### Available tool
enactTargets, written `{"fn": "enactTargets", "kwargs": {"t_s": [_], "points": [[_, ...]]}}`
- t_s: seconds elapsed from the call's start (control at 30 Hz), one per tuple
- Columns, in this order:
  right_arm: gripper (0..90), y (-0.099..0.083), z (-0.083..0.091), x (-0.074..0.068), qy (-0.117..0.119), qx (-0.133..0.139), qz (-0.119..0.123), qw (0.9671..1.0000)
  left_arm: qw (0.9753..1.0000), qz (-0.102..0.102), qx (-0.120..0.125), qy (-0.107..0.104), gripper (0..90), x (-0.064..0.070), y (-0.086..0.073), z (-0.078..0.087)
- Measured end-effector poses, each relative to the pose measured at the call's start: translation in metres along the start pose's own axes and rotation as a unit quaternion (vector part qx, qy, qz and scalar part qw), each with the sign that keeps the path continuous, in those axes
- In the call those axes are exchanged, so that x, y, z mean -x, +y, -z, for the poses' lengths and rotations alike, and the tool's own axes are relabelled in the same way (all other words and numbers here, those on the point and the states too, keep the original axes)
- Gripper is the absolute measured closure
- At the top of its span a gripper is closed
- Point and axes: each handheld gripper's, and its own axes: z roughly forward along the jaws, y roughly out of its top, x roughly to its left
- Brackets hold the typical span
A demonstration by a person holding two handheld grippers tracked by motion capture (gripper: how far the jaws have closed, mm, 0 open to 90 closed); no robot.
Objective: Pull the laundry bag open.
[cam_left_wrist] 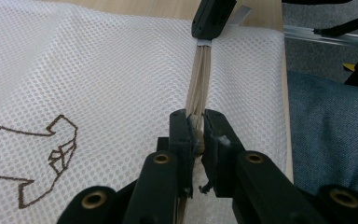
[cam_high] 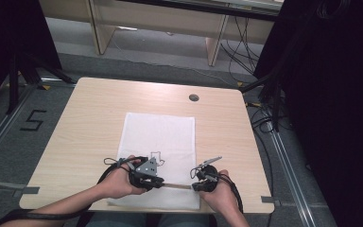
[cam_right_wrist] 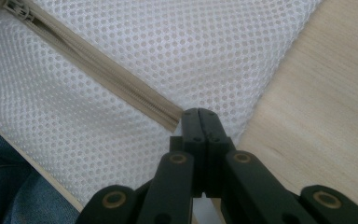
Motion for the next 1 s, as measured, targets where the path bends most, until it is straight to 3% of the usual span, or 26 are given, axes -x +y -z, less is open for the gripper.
{"fn": "enactTargets", "kwargs": {"t_s": [0.1, 0.23, 0.3, 0.6, 0.7, 1.0], "points": [[90.0, 0.0000, -0.0006, 0.0009, 0.005, 0.005, 0.007, 1.0000, 0.9999, 0.014, 0.002, -0.002, 81.9, -0.0008, -0.0015, 0.0023], [90.0, 0.0002, -0.0005, 0.0007, 0.003, 0.002, 0.005, 1.0000, 1.0000, 0.001, -0.002, 0.002, 81.9, -0.0019, -0.0029, 0.0038], [90.0, 0.0002, -0.0010, 0.0013, 0.003, 0.006, 0.011, 0.9999, 0.9999, 0.011, 0.001, -0.001, 81.9, -0.0013, -0.0037, 0.0043], [90.0, 0.0000, -0.0008, -0.0001, 0.008, 0.004, -0.001, 1.0000, 1.0000, 0.003, -0.004, 0.002, 81.9, -0.0010, -0.0036, 0.0047], [90.0, 0.0001, -0.0010, 0.0020, 0.007, 0.006, 0.009, 0.9999, 1.0000, 0.005, -0.001, -0.002, 81.9, -0.0023, -0.0045, 0.0066], [90.0, 0.0002, -0.0009, 0.0017, 0.007, 0.006, 0.007, 0.9999, 1.0000, 0.003, -0.002, -0.001, 81.9, -0.0031, -0.0074, 0.0082]]}}
